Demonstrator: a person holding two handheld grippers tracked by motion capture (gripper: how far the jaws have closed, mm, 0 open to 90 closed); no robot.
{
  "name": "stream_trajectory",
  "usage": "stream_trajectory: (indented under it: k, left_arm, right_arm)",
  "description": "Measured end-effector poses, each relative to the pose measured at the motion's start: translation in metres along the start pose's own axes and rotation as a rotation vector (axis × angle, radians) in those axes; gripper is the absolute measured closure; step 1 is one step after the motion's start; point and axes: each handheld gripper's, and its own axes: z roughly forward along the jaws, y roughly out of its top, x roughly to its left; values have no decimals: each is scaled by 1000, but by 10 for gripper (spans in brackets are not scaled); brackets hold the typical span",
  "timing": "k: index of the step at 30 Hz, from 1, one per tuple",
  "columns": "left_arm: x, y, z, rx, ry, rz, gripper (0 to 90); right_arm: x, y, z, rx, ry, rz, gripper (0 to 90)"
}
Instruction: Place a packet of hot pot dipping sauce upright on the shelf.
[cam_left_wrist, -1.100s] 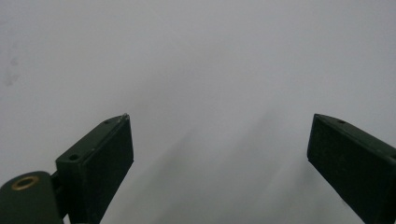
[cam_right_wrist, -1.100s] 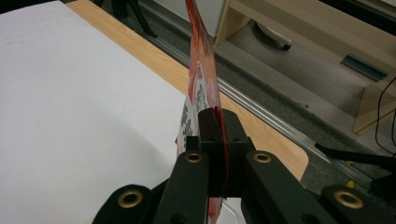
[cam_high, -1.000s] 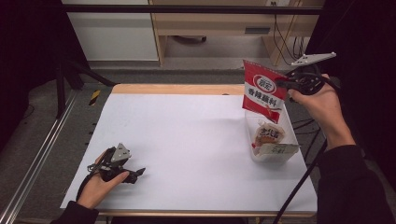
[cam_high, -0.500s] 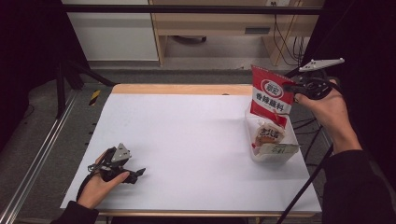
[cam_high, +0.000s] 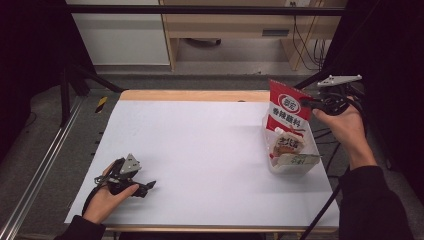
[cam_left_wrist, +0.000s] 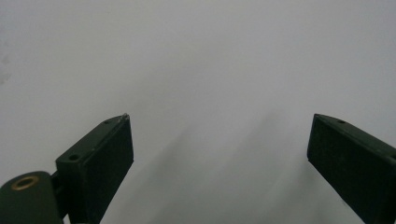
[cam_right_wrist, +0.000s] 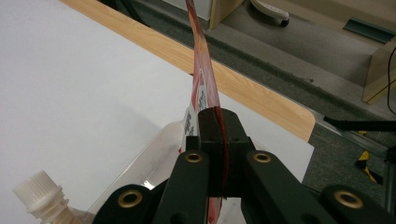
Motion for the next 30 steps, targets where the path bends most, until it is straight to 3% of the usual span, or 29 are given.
stream_trajectory:
  k: [6,16,21,24,26,27,30]
  left_arm:
    - [0,0,0,1,1,3,71]
    - [-3,1,1,6,-7,12,71]
    - [-3,1,1,12,-7,17,71]
    - [-4,1,1,10,-7,18,71]
    - [-4,1,1,10,-8,18,71]
    - [-4,1,1,11,-9,17,71]
    - [-4,1,1,10,-9,19,71]
  right_arm:
    - [-6,-12,-3,-18,0,44,900]
    - [-13,-34,-11,13,-46,95,882]
    - [-12,-39,-14,-5,-67,95,744]
    - [-10,-37,-16,-13,-96,91,583]
    - [-8,-36,-17,-21,-109,87,554]
    - [-6,-33,-20,-30,-126,74,469]
    - [1,-27,-26,-45,-155,46,340]
